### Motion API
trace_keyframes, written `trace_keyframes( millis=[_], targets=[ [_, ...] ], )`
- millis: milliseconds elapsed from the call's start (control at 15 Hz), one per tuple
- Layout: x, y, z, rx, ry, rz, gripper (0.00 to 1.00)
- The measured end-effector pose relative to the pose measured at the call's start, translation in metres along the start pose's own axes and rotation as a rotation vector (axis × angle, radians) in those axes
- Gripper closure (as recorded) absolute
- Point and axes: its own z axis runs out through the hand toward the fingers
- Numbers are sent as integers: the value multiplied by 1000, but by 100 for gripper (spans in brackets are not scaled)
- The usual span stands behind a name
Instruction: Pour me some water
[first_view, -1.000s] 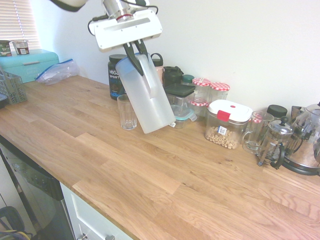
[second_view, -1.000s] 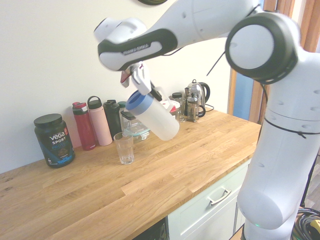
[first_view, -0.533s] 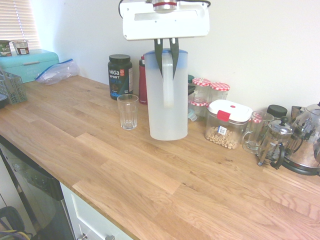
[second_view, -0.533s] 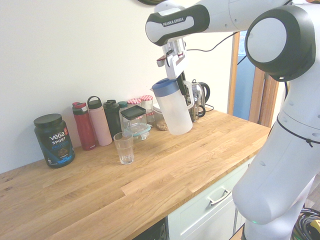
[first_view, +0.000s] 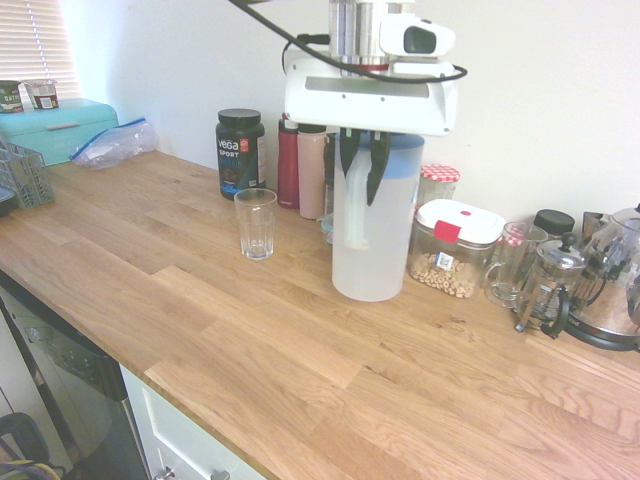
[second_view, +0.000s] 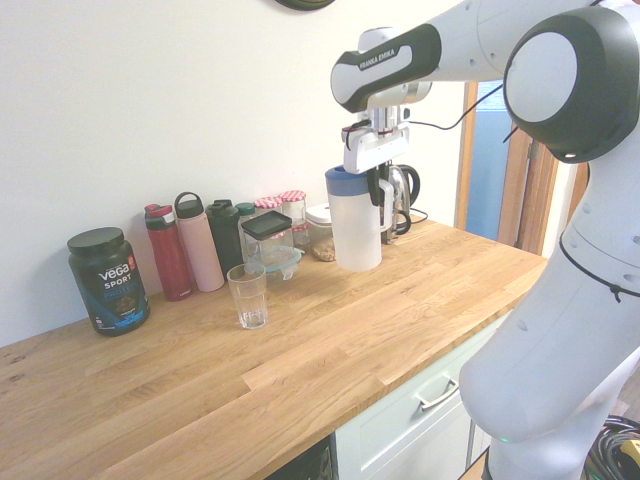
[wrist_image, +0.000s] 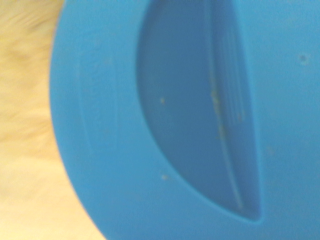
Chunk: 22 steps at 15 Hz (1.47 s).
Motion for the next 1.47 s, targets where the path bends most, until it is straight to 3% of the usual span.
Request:
trace_keyframes(
  millis=[267, 933, 1000, 1467],
  targets=[
    [-7, 19, 26, 41, 82, 180, 100],
    [-21, 35, 55, 30, -13, 230, 100],
    [-22, 35, 57, 27, -18, 230, 0],
    [-23, 43, 64, 13, -20, 240, 0]
  ],
)
